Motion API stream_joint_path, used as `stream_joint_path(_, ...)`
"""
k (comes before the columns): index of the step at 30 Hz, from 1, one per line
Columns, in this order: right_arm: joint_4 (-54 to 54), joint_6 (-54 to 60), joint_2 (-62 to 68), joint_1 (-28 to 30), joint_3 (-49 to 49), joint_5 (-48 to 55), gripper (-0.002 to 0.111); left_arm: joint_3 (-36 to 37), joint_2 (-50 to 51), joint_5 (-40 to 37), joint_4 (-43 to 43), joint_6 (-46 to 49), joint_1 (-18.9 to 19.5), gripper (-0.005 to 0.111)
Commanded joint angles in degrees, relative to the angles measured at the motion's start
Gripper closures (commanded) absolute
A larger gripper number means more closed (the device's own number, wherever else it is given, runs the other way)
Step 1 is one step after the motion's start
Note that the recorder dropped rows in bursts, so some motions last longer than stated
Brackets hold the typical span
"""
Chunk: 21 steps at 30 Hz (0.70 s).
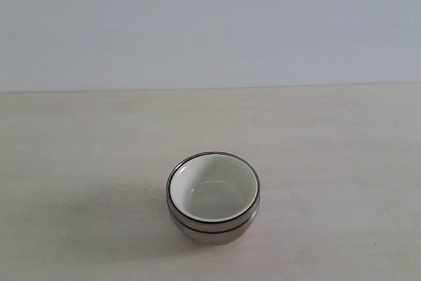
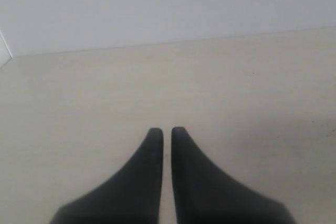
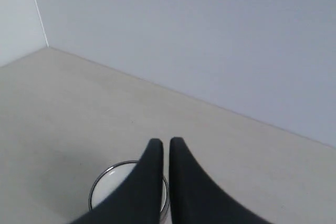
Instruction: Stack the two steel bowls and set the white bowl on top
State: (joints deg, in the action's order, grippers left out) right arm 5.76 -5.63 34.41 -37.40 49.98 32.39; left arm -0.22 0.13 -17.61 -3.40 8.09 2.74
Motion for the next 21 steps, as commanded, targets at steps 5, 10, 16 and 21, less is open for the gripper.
stream_joint_path(5, 0.8, 0.2, -9.0, 0.3, -0.2, 1.3, 0.108, 0.2, -0.1, 0.0, -0.5, -0.7, 0.2, 0.103)
stream_joint_path(10, 2.3, 0.2, -14.1, 0.3, -0.2, 3.4, 0.108, 0.2, -0.1, 0.0, -0.5, -0.7, 0.2, 0.103)
stream_joint_path(16, 4.3, -0.2, -18.5, 0.3, -0.2, 5.4, 0.108, 0.2, -0.1, 0.0, -0.5, -0.7, 0.2, 0.103)
stream_joint_path(21, 14.8, -7.6, -21.6, 0.3, -0.2, 7.1, 0.108, 0.2, -0.1, 0.0, -0.5, -0.7, 0.2, 0.103)
